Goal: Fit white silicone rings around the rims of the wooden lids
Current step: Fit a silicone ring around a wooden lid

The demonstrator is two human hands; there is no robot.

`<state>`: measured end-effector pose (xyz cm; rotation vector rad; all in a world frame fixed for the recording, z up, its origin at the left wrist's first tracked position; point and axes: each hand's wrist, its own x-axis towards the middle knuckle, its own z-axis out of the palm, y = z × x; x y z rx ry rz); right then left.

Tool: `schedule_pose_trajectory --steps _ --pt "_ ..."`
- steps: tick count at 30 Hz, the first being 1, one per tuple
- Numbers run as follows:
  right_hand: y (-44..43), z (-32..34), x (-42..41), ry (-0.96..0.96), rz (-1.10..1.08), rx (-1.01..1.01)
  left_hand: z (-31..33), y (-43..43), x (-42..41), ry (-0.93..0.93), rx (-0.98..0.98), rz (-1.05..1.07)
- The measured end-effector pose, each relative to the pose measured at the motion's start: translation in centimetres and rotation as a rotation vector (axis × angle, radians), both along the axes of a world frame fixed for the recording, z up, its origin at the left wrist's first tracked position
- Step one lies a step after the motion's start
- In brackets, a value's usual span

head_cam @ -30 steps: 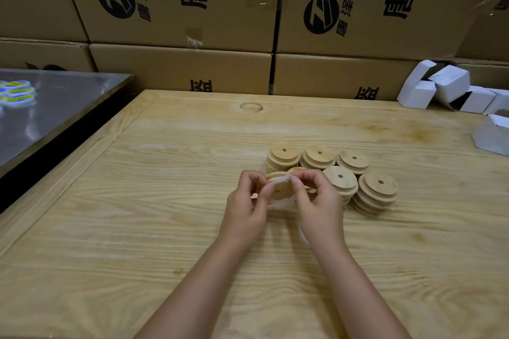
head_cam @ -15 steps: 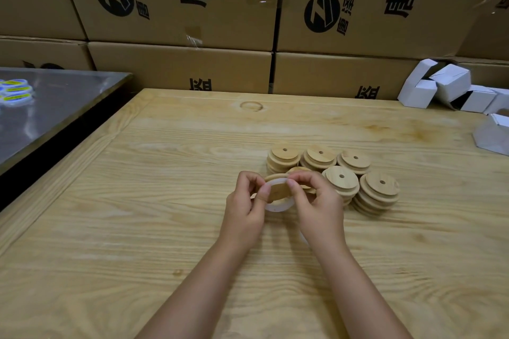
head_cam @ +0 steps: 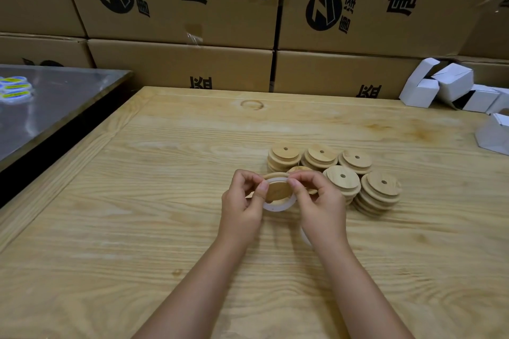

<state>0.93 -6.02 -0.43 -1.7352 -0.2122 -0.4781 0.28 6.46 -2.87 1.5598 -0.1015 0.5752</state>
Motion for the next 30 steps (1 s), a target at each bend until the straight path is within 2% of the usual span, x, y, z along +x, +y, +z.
schedule_pose_trajectory --steps 7,19,30 --pt "-0.23 0.19 0.08 0.036 0.025 0.019 0.23 -0.08 0.06 0.042 -0.146 -0.063" --pt "-0.27 0.05 0.12 0.095 0.008 0.065 0.65 0.34 0.56 0.116 -0.214 0.03" --pt "-0.32 -0.19 0.33 0.196 0.011 0.147 0.82 0.47 0.68 0.141 -0.301 -0.005"
